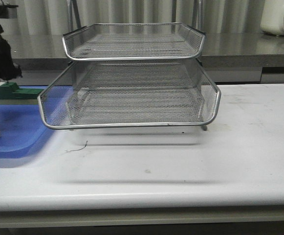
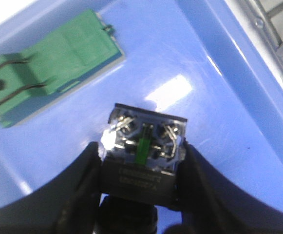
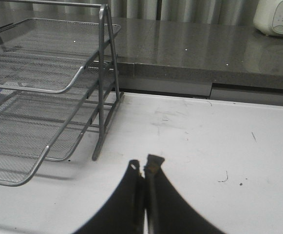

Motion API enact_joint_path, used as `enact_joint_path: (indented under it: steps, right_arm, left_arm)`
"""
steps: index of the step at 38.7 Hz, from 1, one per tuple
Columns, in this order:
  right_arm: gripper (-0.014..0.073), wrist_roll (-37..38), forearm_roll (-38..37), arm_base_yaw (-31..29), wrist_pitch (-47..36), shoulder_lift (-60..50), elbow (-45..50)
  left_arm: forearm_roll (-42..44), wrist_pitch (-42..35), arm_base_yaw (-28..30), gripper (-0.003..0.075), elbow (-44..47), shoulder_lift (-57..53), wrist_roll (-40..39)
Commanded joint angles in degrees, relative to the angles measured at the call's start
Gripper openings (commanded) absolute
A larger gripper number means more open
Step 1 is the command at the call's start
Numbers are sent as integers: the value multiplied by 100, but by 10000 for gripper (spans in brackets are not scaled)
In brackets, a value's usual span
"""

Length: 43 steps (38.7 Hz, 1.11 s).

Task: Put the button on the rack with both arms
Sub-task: 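Lift the red push button off the blue tray with the left gripper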

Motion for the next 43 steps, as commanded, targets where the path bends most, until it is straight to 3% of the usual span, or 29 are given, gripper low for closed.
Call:
enact_joint_path:
  steps: [1, 8, 17, 29, 37, 43]
  right_arm:
    - [-61, -45, 40, 0, -446, 51, -148]
    - [-61, -45, 40, 0, -446, 51, -148]
    - [-61, -45, 40, 0, -446, 51, -148]
    - [-61, -45, 40, 0, -446, 51, -148]
    - [-61, -45, 40, 0, -446, 51, -148]
    - [-61, -45, 40, 0, -446, 51, -148]
  left_arm:
    - [140, 361, 22, 71, -189, -666, -481]
    - [772, 361, 34, 71, -156, -1166, -1371]
    - [783, 361, 34, 71, 142, -1933, -1682]
    - [783, 361, 34, 71, 1288, -3205, -1923]
    - [136, 361, 13, 71, 2020, -4070, -2011]
    - [-101, 361, -547, 71, 2163, -4261, -2011]
